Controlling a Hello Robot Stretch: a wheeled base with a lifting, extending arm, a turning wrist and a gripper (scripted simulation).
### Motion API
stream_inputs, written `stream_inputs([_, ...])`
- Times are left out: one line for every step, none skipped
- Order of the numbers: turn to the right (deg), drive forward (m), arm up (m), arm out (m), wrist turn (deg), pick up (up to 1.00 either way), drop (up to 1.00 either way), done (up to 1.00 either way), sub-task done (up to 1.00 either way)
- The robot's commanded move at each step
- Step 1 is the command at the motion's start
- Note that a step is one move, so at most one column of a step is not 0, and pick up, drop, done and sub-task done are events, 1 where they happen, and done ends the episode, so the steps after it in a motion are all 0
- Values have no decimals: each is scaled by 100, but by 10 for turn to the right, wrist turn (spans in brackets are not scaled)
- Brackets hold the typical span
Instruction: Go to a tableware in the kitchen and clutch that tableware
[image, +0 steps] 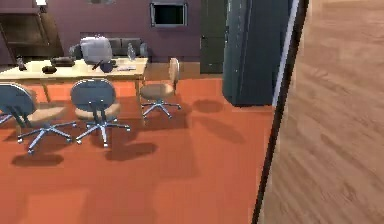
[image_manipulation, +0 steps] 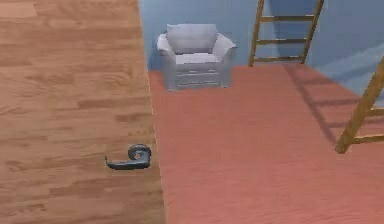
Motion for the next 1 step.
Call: stream_inputs([0,100,0,0,0,0,0,0,0])
